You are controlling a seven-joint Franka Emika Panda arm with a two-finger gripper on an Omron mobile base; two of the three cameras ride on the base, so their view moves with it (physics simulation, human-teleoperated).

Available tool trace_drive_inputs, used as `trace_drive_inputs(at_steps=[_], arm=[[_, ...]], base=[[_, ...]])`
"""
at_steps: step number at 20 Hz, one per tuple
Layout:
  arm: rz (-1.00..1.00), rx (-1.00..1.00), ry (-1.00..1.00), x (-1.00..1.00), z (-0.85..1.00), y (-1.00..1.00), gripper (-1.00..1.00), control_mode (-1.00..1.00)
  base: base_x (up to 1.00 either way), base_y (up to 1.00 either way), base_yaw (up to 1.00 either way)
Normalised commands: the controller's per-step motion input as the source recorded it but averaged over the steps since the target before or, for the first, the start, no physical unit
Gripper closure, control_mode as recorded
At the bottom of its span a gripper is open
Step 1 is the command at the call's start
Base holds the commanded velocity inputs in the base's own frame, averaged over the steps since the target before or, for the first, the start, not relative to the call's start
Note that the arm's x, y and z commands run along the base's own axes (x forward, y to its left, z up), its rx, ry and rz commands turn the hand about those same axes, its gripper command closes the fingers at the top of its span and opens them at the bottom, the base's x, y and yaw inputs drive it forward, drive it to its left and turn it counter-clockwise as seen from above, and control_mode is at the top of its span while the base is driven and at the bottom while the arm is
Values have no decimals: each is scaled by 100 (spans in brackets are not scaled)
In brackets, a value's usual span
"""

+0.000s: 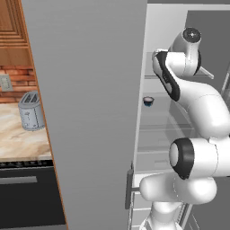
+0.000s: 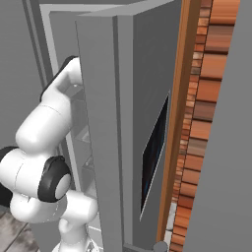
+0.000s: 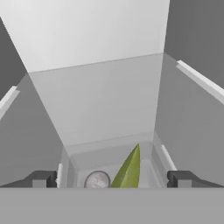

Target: Take the lemon wedge from the fridge and place it on the plate with fish on the dining counter.

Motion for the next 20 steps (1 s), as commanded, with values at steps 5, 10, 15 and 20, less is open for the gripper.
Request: trace_drive_inputs(at_steps=[5,10,15,20], arm=[[0,0,0,6,-12,-1,-100,-100],[0,0,0,0,-24,0,-100,-100],[0,0,0,14,-36,0,100,-100],[0,0,0,4,-17,0,100,-100]], base=[[0,0,0],[0,0,0],[0,0,0],[0,0,0]])
